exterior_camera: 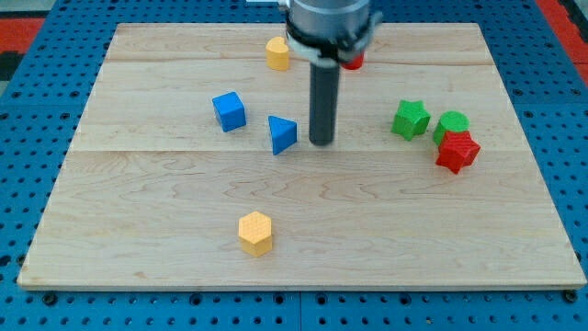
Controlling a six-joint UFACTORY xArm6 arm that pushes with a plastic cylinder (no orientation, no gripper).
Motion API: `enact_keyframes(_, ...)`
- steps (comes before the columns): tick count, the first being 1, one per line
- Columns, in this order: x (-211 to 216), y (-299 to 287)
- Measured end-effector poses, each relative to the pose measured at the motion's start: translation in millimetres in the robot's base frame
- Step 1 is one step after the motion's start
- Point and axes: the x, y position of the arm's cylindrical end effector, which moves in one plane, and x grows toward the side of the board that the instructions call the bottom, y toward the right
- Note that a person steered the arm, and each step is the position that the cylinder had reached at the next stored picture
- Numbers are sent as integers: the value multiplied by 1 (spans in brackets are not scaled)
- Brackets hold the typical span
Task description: Move the yellow hexagon to the left side of the yellow heart
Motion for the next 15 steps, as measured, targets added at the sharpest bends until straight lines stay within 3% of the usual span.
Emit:
enact_keyframes(1, 67, -2)
enact_keyframes(2, 106, -32)
enact_keyframes(4, 110, -146)
enact_keyframes(5, 149, -142)
enact_keyframes(8, 81, -246)
enact_keyframes(9, 53, -255)
enact_keyframes(11, -47, -256)
enact_keyframes(13, -106, -207)
enact_keyframes(15, -113, -153)
